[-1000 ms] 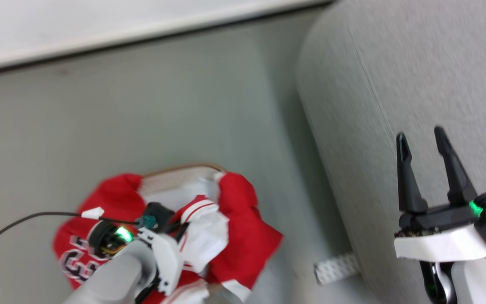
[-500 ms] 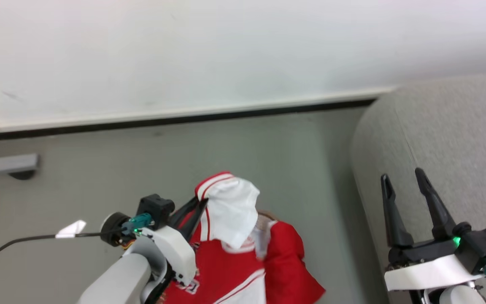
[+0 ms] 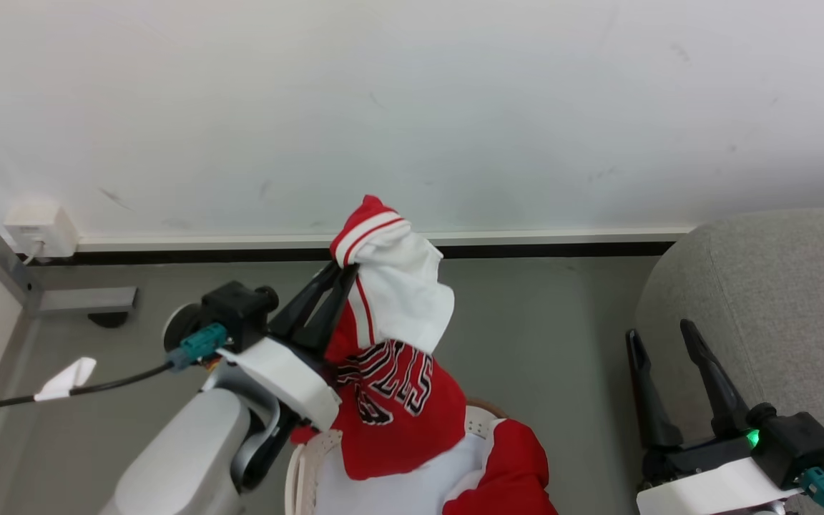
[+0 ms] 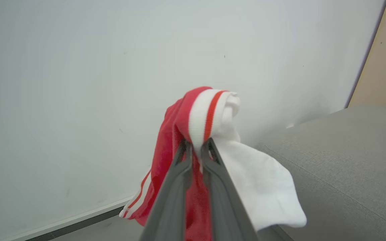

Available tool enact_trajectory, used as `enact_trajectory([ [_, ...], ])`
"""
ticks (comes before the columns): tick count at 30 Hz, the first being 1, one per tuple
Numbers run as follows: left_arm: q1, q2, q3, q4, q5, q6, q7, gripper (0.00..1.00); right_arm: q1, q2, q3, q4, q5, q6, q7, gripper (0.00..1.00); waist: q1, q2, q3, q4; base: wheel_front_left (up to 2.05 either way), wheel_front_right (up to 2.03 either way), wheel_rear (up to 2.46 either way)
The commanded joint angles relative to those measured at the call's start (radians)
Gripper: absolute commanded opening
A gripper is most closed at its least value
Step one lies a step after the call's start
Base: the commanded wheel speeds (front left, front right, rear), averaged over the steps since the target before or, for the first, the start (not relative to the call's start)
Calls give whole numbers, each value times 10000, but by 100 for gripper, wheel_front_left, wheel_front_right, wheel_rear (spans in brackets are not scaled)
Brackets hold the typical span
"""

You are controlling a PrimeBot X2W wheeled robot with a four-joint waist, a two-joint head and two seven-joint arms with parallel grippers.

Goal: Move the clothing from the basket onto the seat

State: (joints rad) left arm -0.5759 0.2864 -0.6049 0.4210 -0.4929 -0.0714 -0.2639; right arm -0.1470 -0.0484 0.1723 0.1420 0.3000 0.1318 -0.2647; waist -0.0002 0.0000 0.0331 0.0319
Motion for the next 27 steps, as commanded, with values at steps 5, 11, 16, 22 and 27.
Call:
enact_trajectory([
  [5,-422,16,286,-509,53,-19,-10,0,188,-38,274,91,115,-21,4,100,2,0,-212,103,0,0,0],
  [11,-813,113,489,-1155,-57,147,149,0,209,-38,663,155,239,-21,4,100,2,0,-279,127,0,0,0],
  [16,-771,166,500,-1548,-112,271,313,0,187,-35,1037,259,301,-21,4,100,2,0,-317,123,0,0,0],
  [22,-662,94,353,-1885,-132,281,325,0,-107,-36,1952,621,264,-21,4,100,2,0,-385,116,0,0,0],
  [27,-493,-92,-3,-2115,-156,163,404,0,-491,-115,2909,1255,366,-21,4,100,2,0,-449,199,0,0,0],
])
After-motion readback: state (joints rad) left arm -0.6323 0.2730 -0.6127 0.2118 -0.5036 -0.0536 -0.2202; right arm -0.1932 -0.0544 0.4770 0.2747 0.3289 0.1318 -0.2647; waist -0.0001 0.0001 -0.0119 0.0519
